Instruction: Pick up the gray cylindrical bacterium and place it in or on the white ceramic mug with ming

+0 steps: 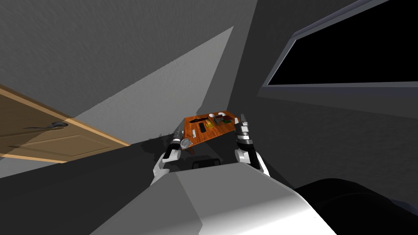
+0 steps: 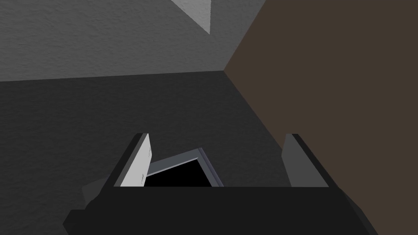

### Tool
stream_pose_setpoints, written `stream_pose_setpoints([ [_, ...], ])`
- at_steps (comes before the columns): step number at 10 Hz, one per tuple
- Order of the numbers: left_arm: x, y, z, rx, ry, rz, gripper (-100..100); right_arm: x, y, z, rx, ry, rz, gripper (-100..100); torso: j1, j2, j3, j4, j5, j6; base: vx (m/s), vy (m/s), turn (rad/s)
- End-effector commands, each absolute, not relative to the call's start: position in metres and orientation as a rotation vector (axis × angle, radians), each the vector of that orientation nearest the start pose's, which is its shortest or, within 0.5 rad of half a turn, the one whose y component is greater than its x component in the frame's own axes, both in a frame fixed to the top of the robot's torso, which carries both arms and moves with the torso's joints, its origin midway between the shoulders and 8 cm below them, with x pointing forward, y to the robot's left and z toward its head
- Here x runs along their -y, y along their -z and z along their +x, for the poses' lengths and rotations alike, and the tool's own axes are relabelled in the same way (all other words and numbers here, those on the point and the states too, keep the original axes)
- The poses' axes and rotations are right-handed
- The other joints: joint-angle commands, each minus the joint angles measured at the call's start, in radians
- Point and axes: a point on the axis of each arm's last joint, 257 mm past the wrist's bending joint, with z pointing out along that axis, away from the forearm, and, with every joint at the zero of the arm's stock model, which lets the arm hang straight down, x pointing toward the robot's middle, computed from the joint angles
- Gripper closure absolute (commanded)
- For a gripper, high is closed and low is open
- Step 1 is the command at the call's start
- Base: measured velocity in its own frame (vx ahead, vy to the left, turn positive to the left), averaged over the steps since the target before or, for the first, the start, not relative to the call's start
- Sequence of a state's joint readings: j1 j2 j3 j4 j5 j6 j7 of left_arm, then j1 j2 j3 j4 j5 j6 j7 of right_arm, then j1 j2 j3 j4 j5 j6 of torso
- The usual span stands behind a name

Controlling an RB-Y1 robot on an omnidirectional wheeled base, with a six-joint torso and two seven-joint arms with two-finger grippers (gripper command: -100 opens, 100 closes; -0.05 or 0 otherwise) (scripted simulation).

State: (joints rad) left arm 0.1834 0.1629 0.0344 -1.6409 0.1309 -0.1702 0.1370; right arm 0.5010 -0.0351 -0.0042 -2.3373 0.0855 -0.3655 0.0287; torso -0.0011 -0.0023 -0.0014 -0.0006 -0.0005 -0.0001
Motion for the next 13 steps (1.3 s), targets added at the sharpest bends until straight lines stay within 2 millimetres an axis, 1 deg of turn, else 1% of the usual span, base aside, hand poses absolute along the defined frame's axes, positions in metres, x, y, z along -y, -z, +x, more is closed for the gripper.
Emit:
stream_pose_setpoints([
  [1,-0.316,0.247,0.494,-1.06,1.252,-1.311,-100,0.271,-0.023,0.356,-0.746,-1.193,0.631,0,0.0,0.0,0.0,0.0,0.0,0.0,0.03,-0.013,0.021],
  [2,-0.317,0.254,0.493,-1.068,1.243,-1.323,-100,0.271,-0.023,0.356,-0.746,-1.192,0.631,0,0.0,0.0,0.0,0.0,0.0,0.0,0.035,-0.018,0.012],
  [3,-0.319,0.266,0.498,-1.069,1.244,-1.375,-100,0.271,-0.023,0.356,-0.746,-1.192,0.631,0,0.0,0.0,0.0,0.0,0.0,0.0,0.046,-0.029,0.023],
  [4,-0.321,0.276,0.497,-1.078,1.232,-1.391,-100,0.271,-0.023,0.356,-0.746,-1.192,0.631,0,0.0,-0.001,0.0,0.0,0.0,0.0,0.038,-0.033,0.015],
  [6,-0.326,0.304,0.505,-1.077,1.224,-1.507,-100,0.271,-0.023,0.356,-0.746,-1.192,0.631,0,-0.001,-0.001,-0.001,0.0,0.0,0.0,0.067,-0.056,0.033],
  [7,-0.328,0.319,0.501,-1.092,1.203,-1.533,-100,0.271,-0.023,0.356,-0.746,-1.192,0.631,0,-0.003,-0.003,-0.002,-0.001,0.0,0.0,0.062,-0.047,0.016],
  [8,-0.33,0.328,0.506,-1.082,1.206,-1.583,-100,0.271,-0.023,0.356,-0.746,-1.193,0.631,0,-0.002,-0.002,-0.001,-0.001,0.0,0.0,0.053,-0.039,0.024],
  [9,-0.332,0.341,0.502,-1.093,1.187,-1.606,-100,0.271,-0.023,0.356,-0.746,-1.192,0.631,0,-0.001,-0.002,-0.001,0.0,0.0,0.0,0.036,-0.03,0.014],
  [10,-0.333,0.347,0.507,-1.079,1.193,-1.653,-100,0.271,-0.023,0.356,-0.746,-1.193,0.631,0,-0.001,-0.001,0.0,0.0,0.0,0.0,0.037,-0.036,0.029],
  [11,-0.335,0.363,0.501,-1.093,1.169,-1.681,-100,0.271,-0.023,0.356,-0.746,-1.192,0.631,0,-0.001,-0.001,0.0,0.0,0.0,0.0,0.037,-0.032,0.012],
  [12,-0.335,0.363,0.501,-1.093,1.169,-1.681,-100,0.271,-0.023,0.356,-0.746,-1.193,0.631,0,-0.001,0.0,0.0,0.0,0.0,0.0,0.018,-0.014,-0.003],
  [13,-0.336,0.372,0.504,-1.078,1.169,-1.735,-100,0.271,-0.023,0.356,-0.746,-1.193,0.631,0,0.001,0.001,0.0,0.0,0.0,0.0,0.031,-0.023,0.028],
])
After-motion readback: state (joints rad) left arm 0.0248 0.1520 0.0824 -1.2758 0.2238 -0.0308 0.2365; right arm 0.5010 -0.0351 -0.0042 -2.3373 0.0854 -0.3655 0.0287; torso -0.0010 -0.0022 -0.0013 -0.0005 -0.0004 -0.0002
